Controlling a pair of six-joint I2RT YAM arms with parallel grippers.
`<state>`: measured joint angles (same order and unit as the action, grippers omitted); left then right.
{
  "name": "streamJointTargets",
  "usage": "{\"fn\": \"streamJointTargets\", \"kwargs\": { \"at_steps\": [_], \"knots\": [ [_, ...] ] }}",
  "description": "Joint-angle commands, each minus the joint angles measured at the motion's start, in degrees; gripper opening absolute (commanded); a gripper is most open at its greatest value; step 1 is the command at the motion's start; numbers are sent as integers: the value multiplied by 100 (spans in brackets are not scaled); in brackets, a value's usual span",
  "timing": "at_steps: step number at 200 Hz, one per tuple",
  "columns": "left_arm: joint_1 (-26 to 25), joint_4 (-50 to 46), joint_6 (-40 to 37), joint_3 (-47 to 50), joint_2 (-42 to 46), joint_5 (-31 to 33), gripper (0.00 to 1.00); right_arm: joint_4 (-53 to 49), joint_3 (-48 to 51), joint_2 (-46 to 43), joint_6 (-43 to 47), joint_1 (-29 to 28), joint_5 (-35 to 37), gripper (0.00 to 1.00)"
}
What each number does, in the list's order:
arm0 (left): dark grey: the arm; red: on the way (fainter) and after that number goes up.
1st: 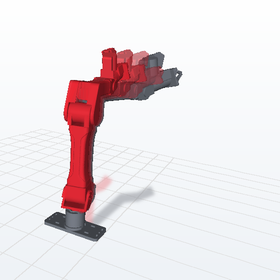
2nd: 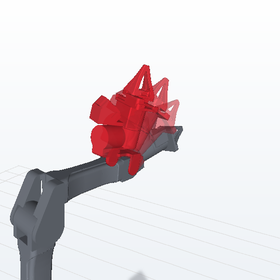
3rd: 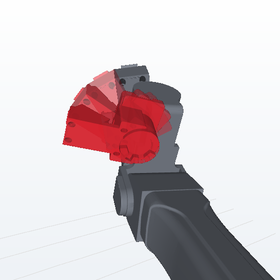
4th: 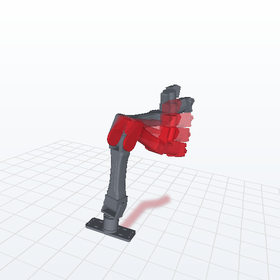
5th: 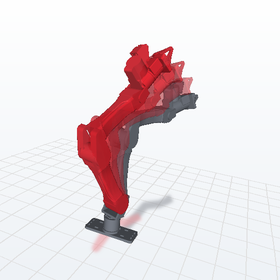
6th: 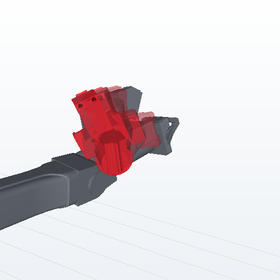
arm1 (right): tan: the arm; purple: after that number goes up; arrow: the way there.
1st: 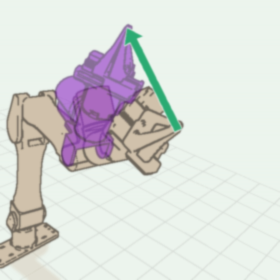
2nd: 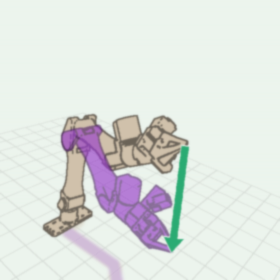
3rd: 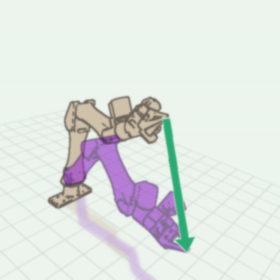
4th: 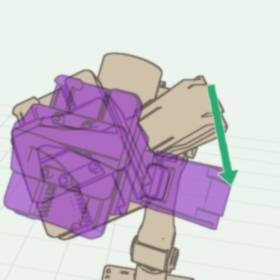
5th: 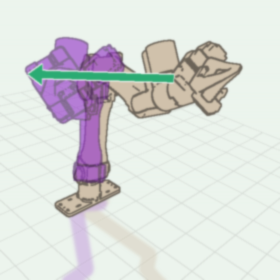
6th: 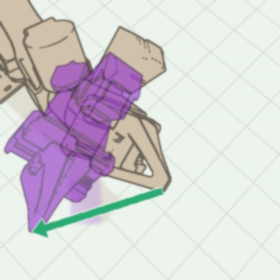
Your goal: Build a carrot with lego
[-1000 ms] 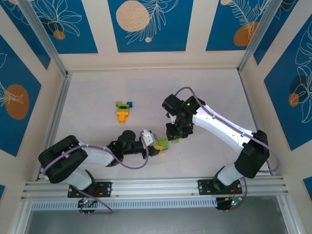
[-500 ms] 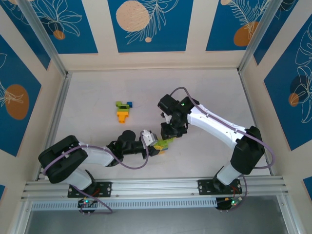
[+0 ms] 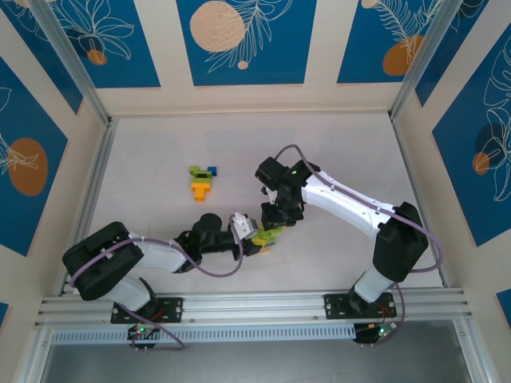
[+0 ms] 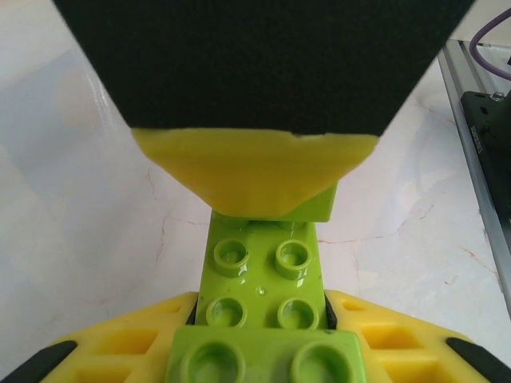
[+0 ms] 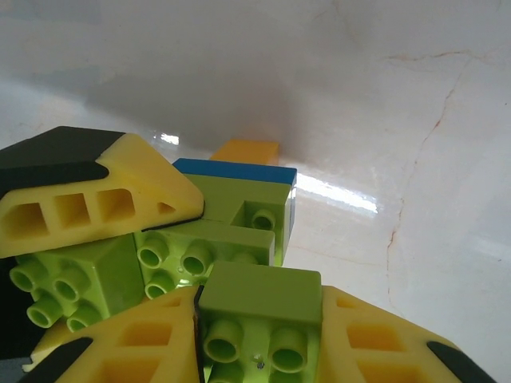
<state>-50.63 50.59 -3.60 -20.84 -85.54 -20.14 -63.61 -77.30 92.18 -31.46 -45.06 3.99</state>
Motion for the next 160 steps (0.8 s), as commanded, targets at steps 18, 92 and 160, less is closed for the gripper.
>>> {"fn": "streamJointTargets", "kwargs": {
  "at_steps": [18,92,160],
  "knots": [
    [46,48,-98,80,83,-122,39,-4,182,69,118,-29,-157,27],
    [55,34,-97,63,63,-130,39,100,372,106,92,-37,-119,27],
    [53,40,-97,65,37,-113,39,-101,317,181,9,-181,182,27]
  ]
}}
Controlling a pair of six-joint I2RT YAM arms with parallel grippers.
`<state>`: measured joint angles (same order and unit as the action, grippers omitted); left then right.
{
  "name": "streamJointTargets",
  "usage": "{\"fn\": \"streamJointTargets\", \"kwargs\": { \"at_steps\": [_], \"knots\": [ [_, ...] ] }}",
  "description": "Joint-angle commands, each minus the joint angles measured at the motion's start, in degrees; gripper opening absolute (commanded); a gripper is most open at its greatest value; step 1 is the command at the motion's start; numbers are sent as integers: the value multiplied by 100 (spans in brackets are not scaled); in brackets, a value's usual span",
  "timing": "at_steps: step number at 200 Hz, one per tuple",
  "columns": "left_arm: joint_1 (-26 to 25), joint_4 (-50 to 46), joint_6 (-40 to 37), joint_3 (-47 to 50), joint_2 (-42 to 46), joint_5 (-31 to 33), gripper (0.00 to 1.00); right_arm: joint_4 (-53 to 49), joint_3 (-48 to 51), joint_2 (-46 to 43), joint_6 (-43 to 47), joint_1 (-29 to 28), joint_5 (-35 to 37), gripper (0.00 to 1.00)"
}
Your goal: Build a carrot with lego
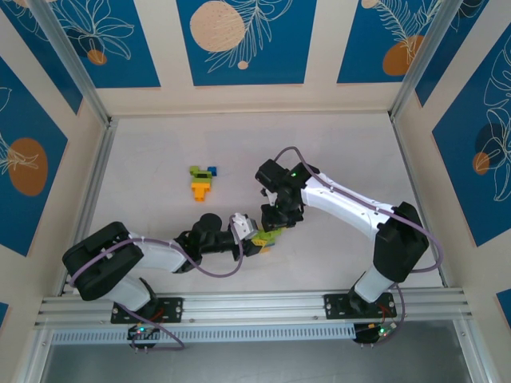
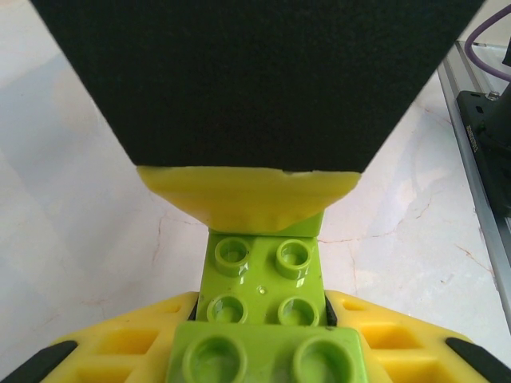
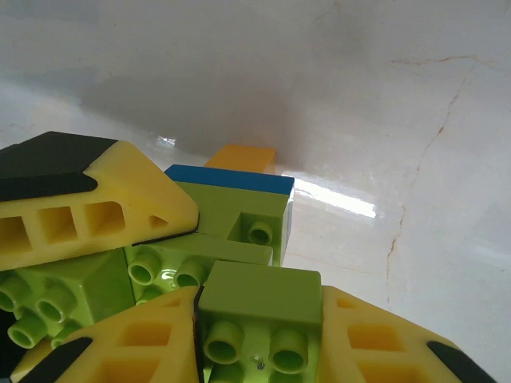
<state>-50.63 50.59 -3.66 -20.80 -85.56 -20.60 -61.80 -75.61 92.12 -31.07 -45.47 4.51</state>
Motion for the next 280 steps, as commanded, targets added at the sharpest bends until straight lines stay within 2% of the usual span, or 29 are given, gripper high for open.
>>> {"fn": "streamJointTargets", "kwargs": {
  "at_steps": [1,114,186,215,232,249,264,271,280],
  "knots": [
    [53,39,-91,59,39,-67,39,-286,141,195,-31,-143,134,27],
    [49,-1,-104,49,57,-50,39,-535,-166,374,-93,-350,399,28],
    [47,-36,-109,55,74,-49,39,-194,-390,-179,-57,-348,236,55],
    [52,-57,-110,60,102,-40,40,-9,-406,-529,-90,-331,192,62],
    [47,-71,-109,66,129,-32,49,-14,-424,-709,-132,-286,267,64],
    [53,-75,-102,75,159,-32,71,-115,-445,-848,-136,-235,352,64],
    [50,-97,-100,76,193,-37,82,-226,-418,-945,-143,-186,408,64],
    [51,-101,-97,76,205,-39,93,-259,-379,-998,-145,-169,423,64],
    [49,-114,-98,69,223,-62,98,-303,-316,-1069,-162,-140,450,63]
  ]
}}
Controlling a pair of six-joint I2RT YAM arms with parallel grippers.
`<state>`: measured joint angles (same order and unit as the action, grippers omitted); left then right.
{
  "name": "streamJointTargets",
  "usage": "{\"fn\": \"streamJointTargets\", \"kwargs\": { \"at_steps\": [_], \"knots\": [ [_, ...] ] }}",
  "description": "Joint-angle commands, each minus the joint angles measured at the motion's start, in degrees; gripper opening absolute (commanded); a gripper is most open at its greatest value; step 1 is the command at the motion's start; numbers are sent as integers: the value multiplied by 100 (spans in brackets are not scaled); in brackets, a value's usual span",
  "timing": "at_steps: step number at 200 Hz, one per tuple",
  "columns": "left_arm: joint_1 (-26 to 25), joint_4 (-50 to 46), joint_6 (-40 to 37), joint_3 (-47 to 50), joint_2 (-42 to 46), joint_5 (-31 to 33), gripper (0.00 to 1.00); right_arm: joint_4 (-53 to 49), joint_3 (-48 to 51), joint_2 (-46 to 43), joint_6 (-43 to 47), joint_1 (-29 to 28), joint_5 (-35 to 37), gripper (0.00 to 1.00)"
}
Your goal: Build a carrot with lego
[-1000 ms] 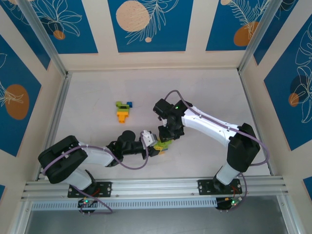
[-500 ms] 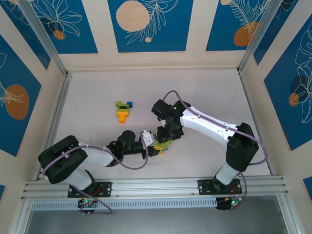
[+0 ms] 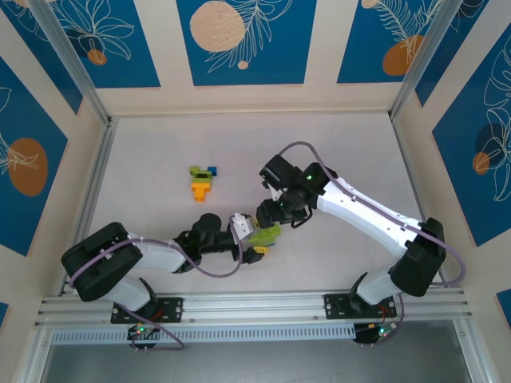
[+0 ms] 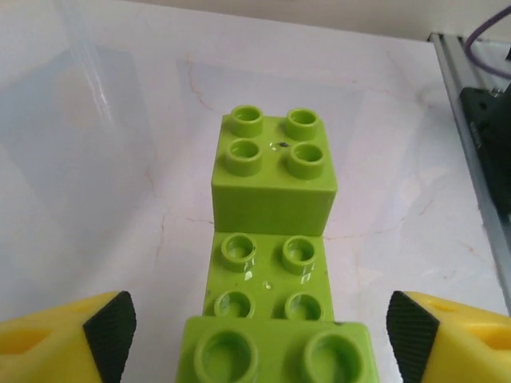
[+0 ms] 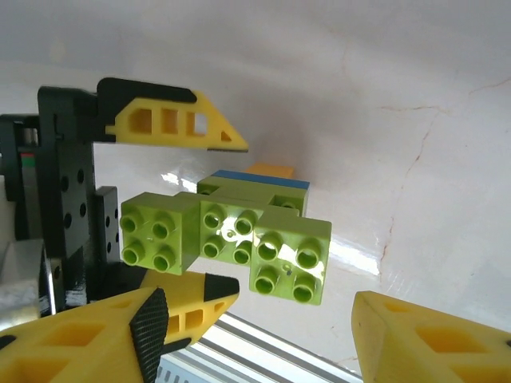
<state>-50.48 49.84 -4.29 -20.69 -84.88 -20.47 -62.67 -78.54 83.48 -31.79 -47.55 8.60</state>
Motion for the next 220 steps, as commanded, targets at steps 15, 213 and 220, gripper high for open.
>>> {"fn": "streamJointTargets", "kwargs": {
  "at_steps": [15,213,220],
  "knots": [
    [36,-70,-23,39,165,-124,99,-245,94,-350,-125,96,57,63],
    [99,148,25,-331,-611,-625,44,-404,523,-950,-257,273,166,54],
    [108,135,25,-318,-596,-633,42,-397,533,-939,-250,273,168,54]
  ]
}}
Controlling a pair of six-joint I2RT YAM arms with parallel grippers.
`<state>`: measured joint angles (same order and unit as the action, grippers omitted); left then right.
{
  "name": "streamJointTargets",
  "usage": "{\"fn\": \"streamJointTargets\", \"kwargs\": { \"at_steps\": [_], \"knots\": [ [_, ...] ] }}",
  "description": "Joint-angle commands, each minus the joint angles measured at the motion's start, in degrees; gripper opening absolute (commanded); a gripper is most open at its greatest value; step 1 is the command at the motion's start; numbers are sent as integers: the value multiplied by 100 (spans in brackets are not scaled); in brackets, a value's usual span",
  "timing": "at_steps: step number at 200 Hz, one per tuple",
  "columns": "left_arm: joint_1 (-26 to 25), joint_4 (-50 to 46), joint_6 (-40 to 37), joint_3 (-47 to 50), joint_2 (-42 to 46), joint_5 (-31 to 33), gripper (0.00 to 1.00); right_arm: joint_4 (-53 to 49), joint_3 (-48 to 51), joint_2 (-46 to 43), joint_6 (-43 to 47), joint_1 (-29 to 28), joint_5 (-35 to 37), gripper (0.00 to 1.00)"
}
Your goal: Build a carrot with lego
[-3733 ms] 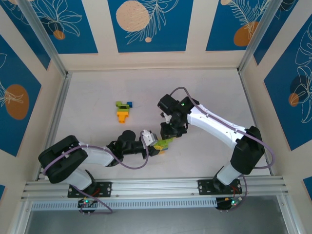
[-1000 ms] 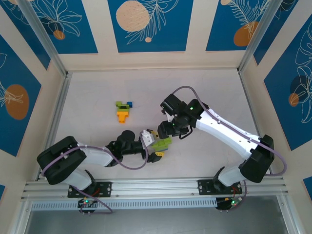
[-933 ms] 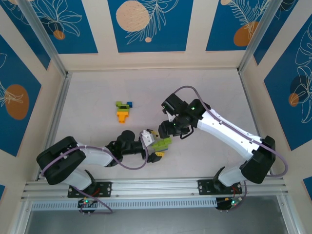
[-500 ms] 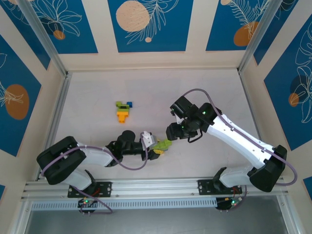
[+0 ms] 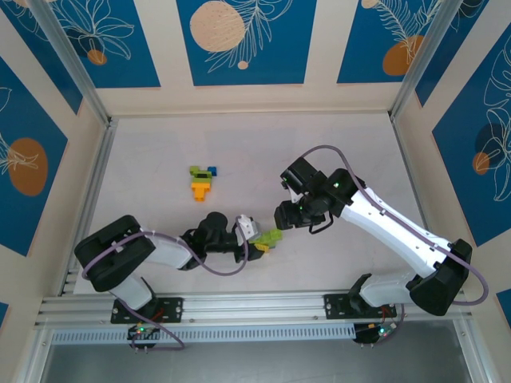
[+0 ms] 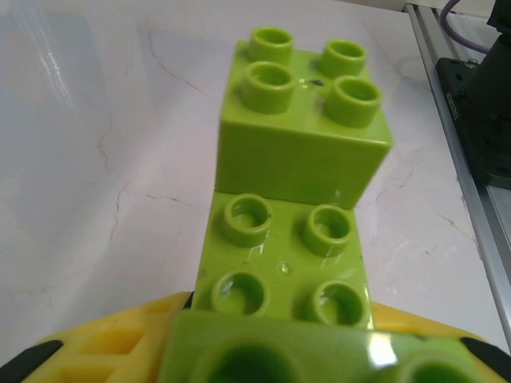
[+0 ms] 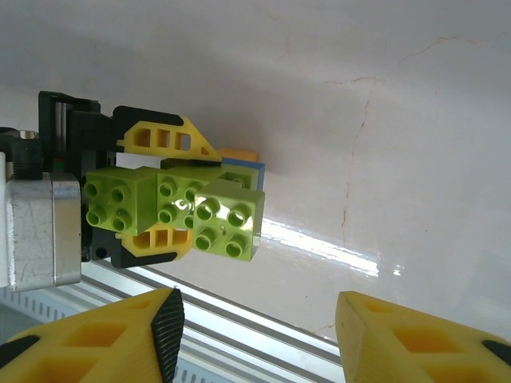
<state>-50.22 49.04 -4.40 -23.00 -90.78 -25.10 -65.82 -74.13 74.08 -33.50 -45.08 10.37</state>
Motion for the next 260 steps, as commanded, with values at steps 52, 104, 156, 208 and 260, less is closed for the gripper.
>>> {"fn": "streamJointTargets", "kwargs": {
  "at_steps": [52,104,156,208,260],
  "knots": [
    [247,-374,70,-164,440,-263,37,-27,162,-21,-26,34,-9,54],
    [1635,-1603,973,-821,732,-1284,33,-59,-8,-492,137,277,460,53],
    [1771,-4340,992,-2562,298,-755,31,143,84,-978,360,423,350,53],
    [1883,-6857,881,-4479,-326,-214,36,426,439,-1310,488,598,-57,53],
    [2149,-7706,1154,-5825,-1584,-506,37,428,477,-1584,570,662,-136,53]
  ]
}}
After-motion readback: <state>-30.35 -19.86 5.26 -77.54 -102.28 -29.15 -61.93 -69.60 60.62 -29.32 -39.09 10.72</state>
